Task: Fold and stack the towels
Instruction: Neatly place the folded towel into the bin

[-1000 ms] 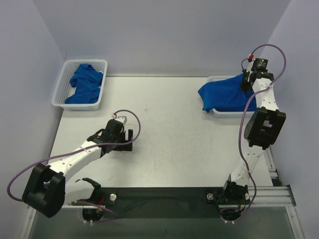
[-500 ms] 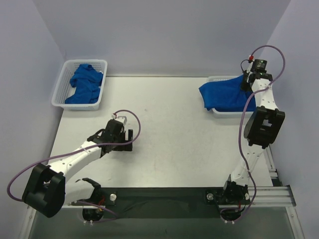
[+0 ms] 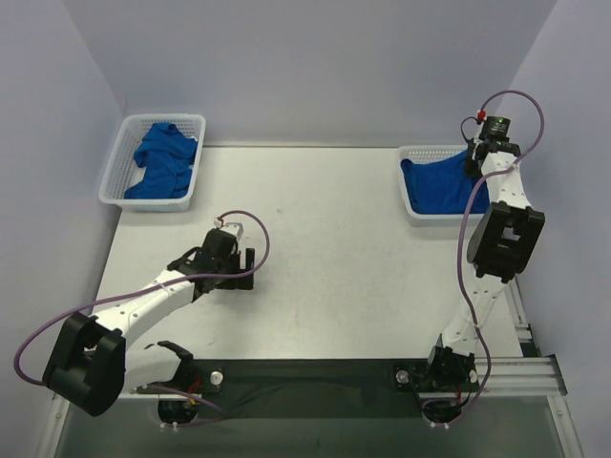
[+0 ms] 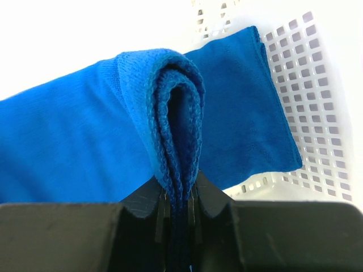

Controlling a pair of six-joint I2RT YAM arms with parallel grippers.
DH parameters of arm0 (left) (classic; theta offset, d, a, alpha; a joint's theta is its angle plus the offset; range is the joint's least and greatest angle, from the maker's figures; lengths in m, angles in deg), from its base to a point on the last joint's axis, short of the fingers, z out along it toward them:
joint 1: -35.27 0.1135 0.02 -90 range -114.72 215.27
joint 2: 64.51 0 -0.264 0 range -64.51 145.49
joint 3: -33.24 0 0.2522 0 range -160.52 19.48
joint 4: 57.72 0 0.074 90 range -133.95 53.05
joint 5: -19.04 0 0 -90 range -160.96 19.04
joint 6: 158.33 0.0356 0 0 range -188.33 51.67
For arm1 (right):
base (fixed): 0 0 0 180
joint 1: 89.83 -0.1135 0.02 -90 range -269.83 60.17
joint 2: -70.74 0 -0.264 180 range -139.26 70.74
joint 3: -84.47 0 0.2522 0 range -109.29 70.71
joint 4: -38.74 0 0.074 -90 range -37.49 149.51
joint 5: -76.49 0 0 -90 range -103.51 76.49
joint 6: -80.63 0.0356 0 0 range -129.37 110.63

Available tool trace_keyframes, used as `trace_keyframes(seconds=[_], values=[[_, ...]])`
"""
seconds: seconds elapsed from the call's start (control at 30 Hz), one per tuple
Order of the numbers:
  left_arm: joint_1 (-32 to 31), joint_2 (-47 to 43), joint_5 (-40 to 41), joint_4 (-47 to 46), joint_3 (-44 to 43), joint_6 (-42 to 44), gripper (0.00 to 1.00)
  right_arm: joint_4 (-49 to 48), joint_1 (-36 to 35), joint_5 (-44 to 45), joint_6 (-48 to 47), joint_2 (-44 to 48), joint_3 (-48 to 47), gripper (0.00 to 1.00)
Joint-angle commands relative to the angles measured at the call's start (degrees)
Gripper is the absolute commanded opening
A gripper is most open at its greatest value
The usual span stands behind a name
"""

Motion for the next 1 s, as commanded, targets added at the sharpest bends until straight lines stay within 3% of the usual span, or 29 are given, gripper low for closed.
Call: trace_keyframes(seconds=[0.0, 0.97], values=[[0.0, 0.1, 0.3, -1.9, -1.4, -0.4, 0.91, -0.9, 0.5, 2.8, -0.9, -0.3, -0.1, 0.0], [0.1, -0.5, 0.6, -1.7, -1.2, -0.5, 0.91, -2.2, 0.6, 4.5, -1.8, 2.4, 2.8, 0.01]])
